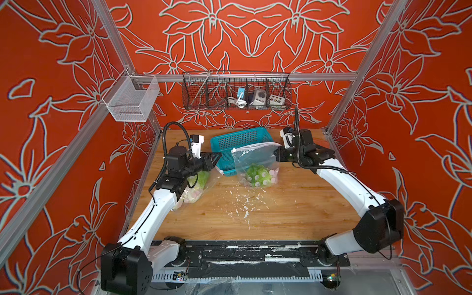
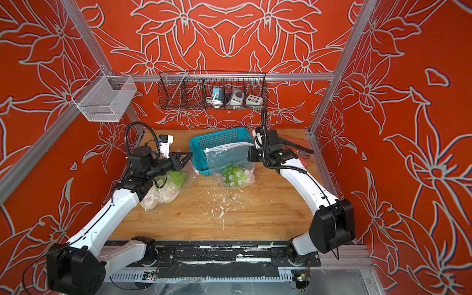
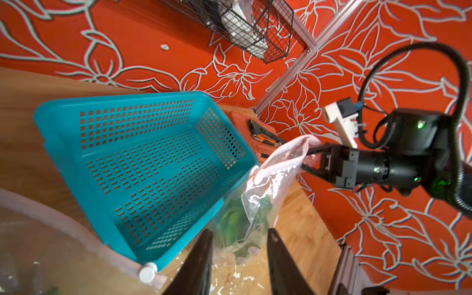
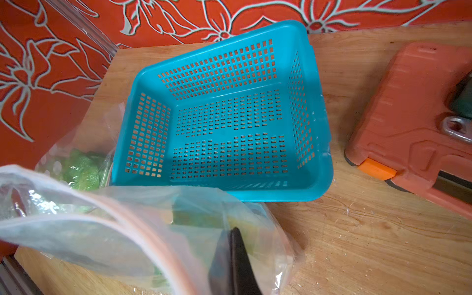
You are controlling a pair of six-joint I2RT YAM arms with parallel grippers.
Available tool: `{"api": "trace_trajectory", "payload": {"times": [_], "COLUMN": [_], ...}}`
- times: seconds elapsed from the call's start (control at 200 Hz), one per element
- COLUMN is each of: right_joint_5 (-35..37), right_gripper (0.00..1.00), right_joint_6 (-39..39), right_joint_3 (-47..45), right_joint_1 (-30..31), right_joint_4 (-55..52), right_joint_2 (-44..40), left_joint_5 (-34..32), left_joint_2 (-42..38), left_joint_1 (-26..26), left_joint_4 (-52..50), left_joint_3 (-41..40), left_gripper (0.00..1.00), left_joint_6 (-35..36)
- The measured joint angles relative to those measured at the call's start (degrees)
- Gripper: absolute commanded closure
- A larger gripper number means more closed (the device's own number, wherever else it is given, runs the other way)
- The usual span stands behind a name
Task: Put the chinese cabbages into a zipper bag and zip it
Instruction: Adjust the zipper food storage bag at the center of the board.
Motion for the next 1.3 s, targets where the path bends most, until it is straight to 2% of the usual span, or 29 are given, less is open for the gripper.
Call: {"api": "trace_trajectory", "payload": {"times": [0.105,0.22,0.41,0.585,0.796,0.886,1.021,1.296], "right_joint_5": [0.04,-0.02,-0.83,-2.05,-8.48,-11.72,-16.50,-19.61], "right_gripper": [1.00,1.00,1.00,1.00,1.00,1.00,1.00,1.00], "right_joint_6": [0.26,0.66,1.73,2.25,6.97,8.44,11.82,14.78], "right_joint_3": [0.07,0.09,0.31,0.48,0.98,1.07,0.00,-4.00], "right_joint_1": [0.00,0.00,0.00,0.00,-1.49,-1.97,-2.73,-3.85], "right_joint_4": [0.13,0.28,0.28,0.26,2.38,3.58,8.04,12.41], "right_joint_2": [0.63,0.87,1.70,2.29,3.13,3.85,3.89,2.12], "left_joint_5": [-0.11,0.79,3.19,5.44,6.23,6.23,7.96,12.70], "left_joint_2": [-0.44,-0.50,1.36,1.57,0.61,0.33,1.99,4.68], "left_joint_1": [0.46,1.62,4.15,4.39,4.39,4.42,4.46,4.44], "left_joint_4": [-1.36,-0.55,4.61,8.28,11.23,16.13,27.54,34.80], "left_joint_3": [1.62,1.55,-1.20,-3.91,-6.03,-7.89,-12.85,-13.16], "left_gripper": [0.42,0.38,0.36,0.36,0.36,0.37,0.36,0.36], "left_joint_6": [0.92,1.05,-0.04,0.31,2.97,2.93,-1.68,-3.82]}}
